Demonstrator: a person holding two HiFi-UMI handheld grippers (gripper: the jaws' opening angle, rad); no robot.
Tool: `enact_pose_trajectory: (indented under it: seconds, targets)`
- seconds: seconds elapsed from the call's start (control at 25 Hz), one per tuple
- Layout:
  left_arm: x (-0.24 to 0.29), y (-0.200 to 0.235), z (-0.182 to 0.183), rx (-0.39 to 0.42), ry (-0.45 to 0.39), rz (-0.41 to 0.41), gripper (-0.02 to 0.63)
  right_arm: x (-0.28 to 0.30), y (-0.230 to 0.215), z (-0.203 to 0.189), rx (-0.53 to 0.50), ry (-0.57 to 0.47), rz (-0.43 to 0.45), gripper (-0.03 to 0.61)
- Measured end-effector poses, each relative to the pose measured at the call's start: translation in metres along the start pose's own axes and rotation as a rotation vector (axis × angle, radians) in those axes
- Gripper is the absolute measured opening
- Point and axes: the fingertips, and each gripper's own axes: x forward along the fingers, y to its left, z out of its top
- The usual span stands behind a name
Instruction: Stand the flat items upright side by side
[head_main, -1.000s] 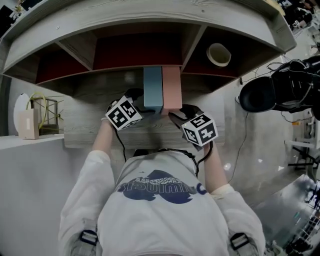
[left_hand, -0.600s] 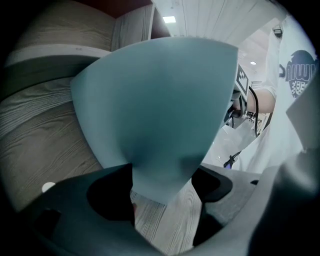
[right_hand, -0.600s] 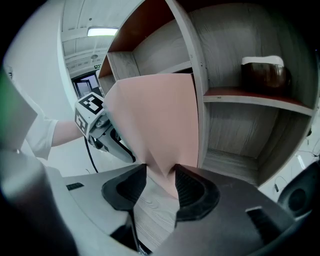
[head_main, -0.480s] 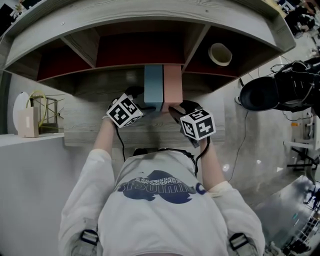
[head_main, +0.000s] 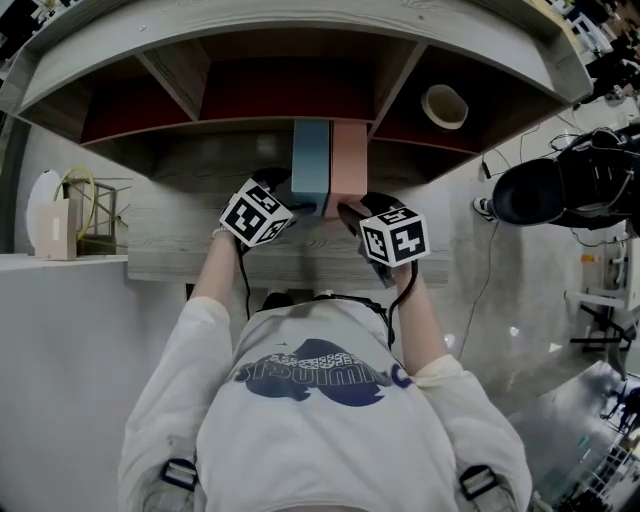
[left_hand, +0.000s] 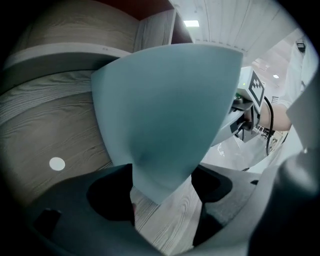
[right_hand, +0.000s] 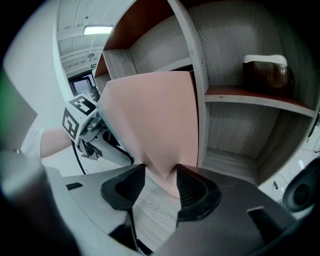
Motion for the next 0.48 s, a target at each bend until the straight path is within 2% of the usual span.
enact_pose_trajectory:
  seconds: [0.48]
  targets:
    - [-0.002, -0.005, 0.001, -0.048, 0.003, 0.040, 0.376, -0.010, -0.005, -0.005, -0.012, -0.008, 0.003, 0.219]
